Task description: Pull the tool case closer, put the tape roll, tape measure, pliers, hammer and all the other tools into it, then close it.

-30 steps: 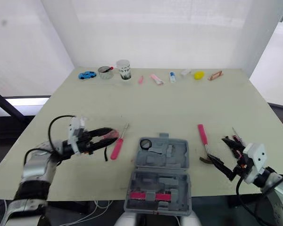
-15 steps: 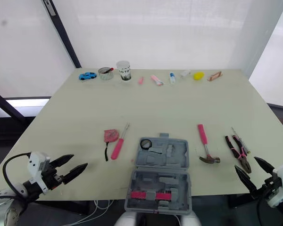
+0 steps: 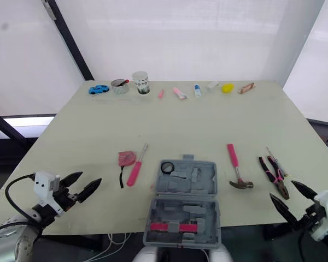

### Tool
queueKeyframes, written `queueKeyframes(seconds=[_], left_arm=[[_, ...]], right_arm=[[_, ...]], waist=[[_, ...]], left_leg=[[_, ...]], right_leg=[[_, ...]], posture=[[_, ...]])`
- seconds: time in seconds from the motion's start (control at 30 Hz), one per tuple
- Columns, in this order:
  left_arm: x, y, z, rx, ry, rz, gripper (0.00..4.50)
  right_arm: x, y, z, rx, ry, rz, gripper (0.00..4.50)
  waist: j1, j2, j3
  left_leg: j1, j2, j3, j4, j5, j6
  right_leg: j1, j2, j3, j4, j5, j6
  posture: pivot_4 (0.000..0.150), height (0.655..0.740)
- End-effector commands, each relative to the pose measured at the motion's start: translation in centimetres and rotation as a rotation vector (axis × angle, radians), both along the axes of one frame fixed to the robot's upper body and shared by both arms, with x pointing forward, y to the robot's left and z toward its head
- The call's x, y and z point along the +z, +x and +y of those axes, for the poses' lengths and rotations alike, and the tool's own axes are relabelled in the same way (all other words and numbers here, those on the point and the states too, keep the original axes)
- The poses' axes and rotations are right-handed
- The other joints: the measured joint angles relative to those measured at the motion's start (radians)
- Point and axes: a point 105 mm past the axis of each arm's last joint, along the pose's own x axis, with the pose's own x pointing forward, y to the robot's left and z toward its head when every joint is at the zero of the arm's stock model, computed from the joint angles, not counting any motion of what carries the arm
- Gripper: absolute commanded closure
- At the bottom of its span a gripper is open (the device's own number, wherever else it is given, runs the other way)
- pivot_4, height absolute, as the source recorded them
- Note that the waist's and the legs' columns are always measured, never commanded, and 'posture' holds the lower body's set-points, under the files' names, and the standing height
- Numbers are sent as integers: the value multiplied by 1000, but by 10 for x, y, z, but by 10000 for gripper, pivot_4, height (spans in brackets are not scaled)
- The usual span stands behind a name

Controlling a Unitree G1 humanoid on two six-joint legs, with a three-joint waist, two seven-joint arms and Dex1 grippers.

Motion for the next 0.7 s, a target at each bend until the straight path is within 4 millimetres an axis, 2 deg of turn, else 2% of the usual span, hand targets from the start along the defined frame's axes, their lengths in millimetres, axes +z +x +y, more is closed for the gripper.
queueKeyframes(seconds=[0.03, 0.13, 0.33, 0.6, 0.7], left_arm=[[0, 12, -7, 31, 6, 1, 546], [-8, 22, -19, 50, 18, 27, 546], [-18, 37, -34, 100, 27, 66, 546], [-22, 54, -62, 61, 19, 67, 546], [-28, 55, -61, 99, 44, 99, 546]], right_arm=[[24, 7, 27, 146, 19, -51, 0], [42, 12, 53, 284, 43, -73, 0], [60, 14, 81, 462, 44, -119, 0], [57, 20, 82, 526, 22, -130, 0], [53, 22, 76, 513, -7, -139, 0]], waist=[[1, 0, 0], [1, 0, 0], [3, -1, 0], [6, -2, 0], [6, -2, 0]], left_leg=[[0, -1, 0, 0, 0, 0], [0, -2, 0, 0, 0, 0], [-2, -4, -3, 0, 0, 0], [-2, -5, -3, 0, 0, 0], [-2, -5, -3, 0, 0, 0]], right_leg=[[0, 0, 0, 0, 0, 0], [0, 0, 0, 0, 0, 0], [0, 0, -1, -1, 2, 4], [0, 0, -1, -1, 3, 4], [0, 0, -1, -1, 3, 4]], posture=[[1500, 7400], [1500, 7400], [1500, 7400], [1500, 7400], [1500, 7400]])
